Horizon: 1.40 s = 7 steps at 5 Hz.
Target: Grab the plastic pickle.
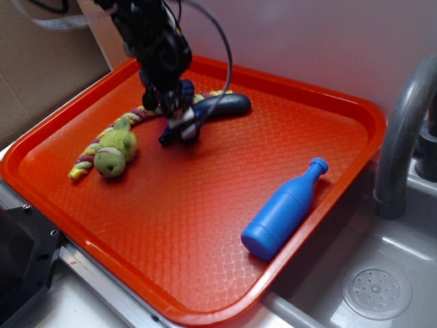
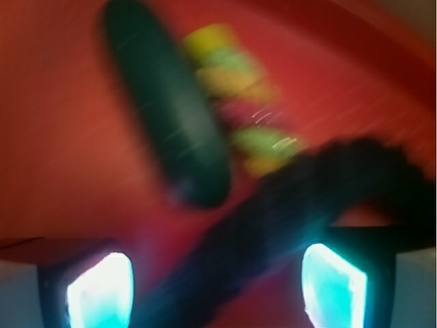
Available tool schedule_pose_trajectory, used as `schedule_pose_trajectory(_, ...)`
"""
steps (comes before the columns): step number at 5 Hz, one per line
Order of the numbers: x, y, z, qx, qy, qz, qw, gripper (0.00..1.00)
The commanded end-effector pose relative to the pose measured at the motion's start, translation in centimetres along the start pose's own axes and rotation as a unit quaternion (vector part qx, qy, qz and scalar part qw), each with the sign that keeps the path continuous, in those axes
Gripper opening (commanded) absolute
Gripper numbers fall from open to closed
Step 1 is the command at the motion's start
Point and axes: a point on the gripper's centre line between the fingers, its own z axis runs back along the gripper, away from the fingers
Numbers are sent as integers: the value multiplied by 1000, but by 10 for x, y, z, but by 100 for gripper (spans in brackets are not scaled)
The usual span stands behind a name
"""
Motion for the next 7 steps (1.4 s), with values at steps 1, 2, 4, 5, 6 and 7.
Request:
schedule_pose_trajectory(1,12,14,48,-4,-100,-80,992,100)
schedule_pose_trajectory(2,32,17,43,-11,-97,-120,988,100)
schedule_pose_trajectory(4,72,4,-8,-31,-100,-115,988,100)
schedule_pose_trajectory(5,80,-2,-29,-48,-92,-160,982,100)
schedule_pose_trajectory(6,73,-27,-27,-48,-79,-192,977,100)
schedule_pose_trajectory(7,62,-47,-21,-71,-53,-200,976,92)
